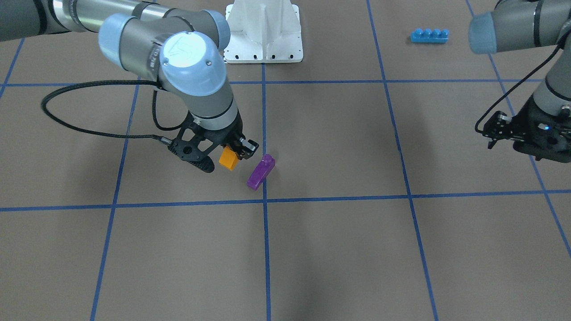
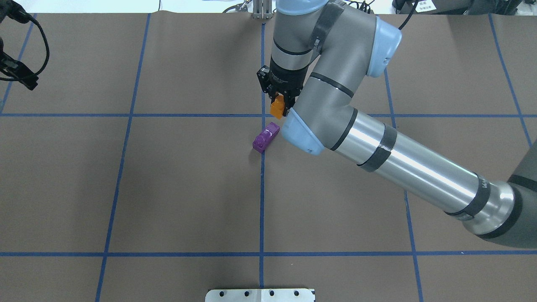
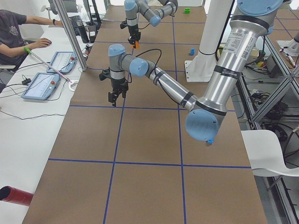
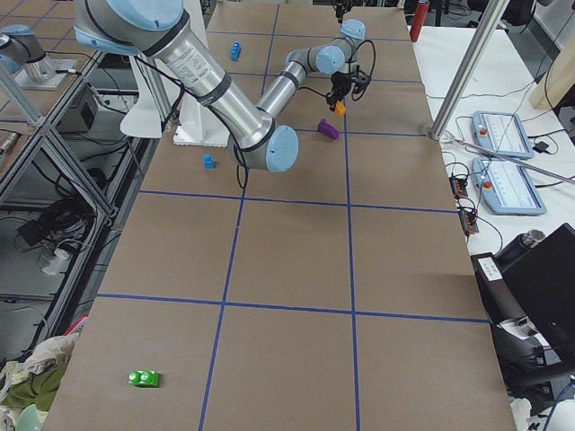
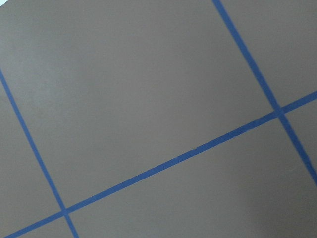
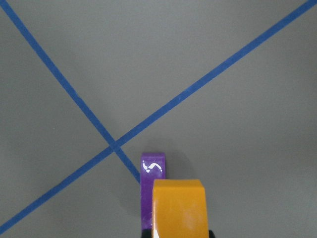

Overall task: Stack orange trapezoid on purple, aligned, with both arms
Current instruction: 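Carry the orange block above the purple block while the left arm withdraws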

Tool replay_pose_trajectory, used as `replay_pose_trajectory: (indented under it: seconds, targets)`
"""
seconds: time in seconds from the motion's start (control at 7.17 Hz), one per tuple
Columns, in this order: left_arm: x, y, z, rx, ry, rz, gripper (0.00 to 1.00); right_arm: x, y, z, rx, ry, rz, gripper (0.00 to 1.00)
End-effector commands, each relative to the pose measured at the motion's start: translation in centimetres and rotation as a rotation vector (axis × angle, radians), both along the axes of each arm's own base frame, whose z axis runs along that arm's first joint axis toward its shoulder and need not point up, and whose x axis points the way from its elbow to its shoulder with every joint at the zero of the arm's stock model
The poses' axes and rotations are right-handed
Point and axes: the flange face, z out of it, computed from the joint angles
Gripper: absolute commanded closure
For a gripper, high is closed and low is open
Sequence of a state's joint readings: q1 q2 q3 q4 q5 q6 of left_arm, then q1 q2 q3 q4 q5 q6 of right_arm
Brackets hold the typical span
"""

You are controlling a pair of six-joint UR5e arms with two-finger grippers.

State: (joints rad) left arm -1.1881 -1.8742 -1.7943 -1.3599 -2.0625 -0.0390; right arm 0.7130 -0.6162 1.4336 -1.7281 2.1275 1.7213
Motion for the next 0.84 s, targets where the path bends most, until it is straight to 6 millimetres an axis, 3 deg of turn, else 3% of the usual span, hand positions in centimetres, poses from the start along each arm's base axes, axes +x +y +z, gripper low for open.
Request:
replay_pose_trajectory:
  seconds: [0.0,0.14,0.28,0.7]
  targets:
    - [-2.3,-0.2,4.1,-0.063,-0.024,-0.024,0.0,-5.1,1.6,-1.7,-0.042,0.037,0.082,1.0]
    - [-4.7,0.3,7.4,-0.101,-0.034,-0.027,0.0,-6.1,2.1,-1.3,-0.041,0.042,0.073,1.0]
    - [-5.5,0.2,7.6,-0.113,-0.034,-0.046,0.0,-6.2,2.0,-0.5,-0.048,0.053,0.073,1.0]
    - [-5.4,0.4,7.9,-0.126,-0.012,-0.039,0.0,-7.2,2.8,0.7,-0.055,0.069,0.058,1.0]
